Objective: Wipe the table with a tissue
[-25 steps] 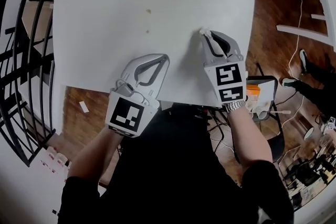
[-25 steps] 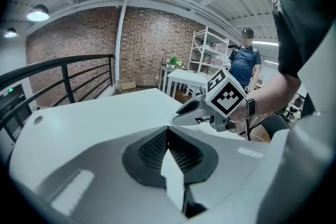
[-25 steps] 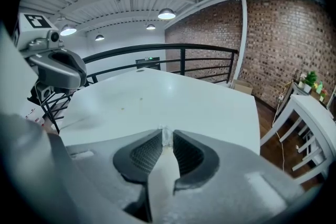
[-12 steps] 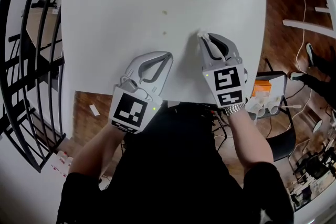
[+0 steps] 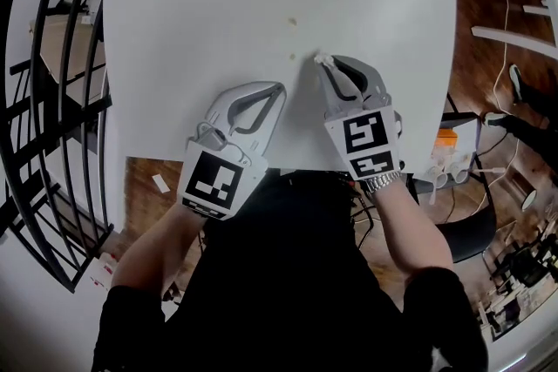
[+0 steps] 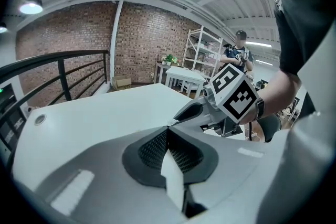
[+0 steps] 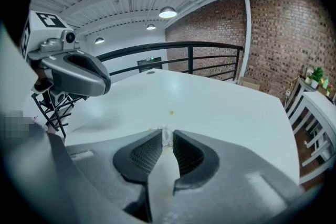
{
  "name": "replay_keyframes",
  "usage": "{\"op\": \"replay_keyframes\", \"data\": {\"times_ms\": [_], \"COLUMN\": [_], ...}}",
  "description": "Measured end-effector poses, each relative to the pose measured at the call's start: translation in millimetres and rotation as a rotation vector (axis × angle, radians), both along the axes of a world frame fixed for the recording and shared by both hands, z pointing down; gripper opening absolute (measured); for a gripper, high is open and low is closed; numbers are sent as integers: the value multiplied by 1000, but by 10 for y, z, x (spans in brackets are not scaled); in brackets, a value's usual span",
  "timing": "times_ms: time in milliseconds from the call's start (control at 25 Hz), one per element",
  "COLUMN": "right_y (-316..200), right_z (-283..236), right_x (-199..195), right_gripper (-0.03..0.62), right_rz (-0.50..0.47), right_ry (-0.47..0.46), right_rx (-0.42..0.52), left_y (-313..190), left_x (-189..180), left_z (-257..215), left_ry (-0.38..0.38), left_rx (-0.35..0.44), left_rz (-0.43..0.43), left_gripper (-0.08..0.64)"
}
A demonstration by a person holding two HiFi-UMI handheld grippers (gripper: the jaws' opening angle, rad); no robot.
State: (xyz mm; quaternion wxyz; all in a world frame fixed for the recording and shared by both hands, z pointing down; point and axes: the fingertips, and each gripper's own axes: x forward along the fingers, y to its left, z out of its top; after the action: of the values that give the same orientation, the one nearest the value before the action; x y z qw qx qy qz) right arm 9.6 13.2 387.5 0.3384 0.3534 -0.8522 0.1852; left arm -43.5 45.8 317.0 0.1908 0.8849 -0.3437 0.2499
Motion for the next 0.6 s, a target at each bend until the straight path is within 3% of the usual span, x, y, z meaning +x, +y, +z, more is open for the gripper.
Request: {"op": "replay_keyframes", "data": {"times_ms": [600], "right_y": [30], "right_z": [235], "right_x": [-376], "right_gripper": [54], "right_rz": [-15], "right_ry": [29], "right_rx": [-50], "left_y": [-51], "left_x": [-327], "left_z": [162], "left_ry": [23], "left_rx": [-31], "left_rz": [5], "left_gripper": [15]}}
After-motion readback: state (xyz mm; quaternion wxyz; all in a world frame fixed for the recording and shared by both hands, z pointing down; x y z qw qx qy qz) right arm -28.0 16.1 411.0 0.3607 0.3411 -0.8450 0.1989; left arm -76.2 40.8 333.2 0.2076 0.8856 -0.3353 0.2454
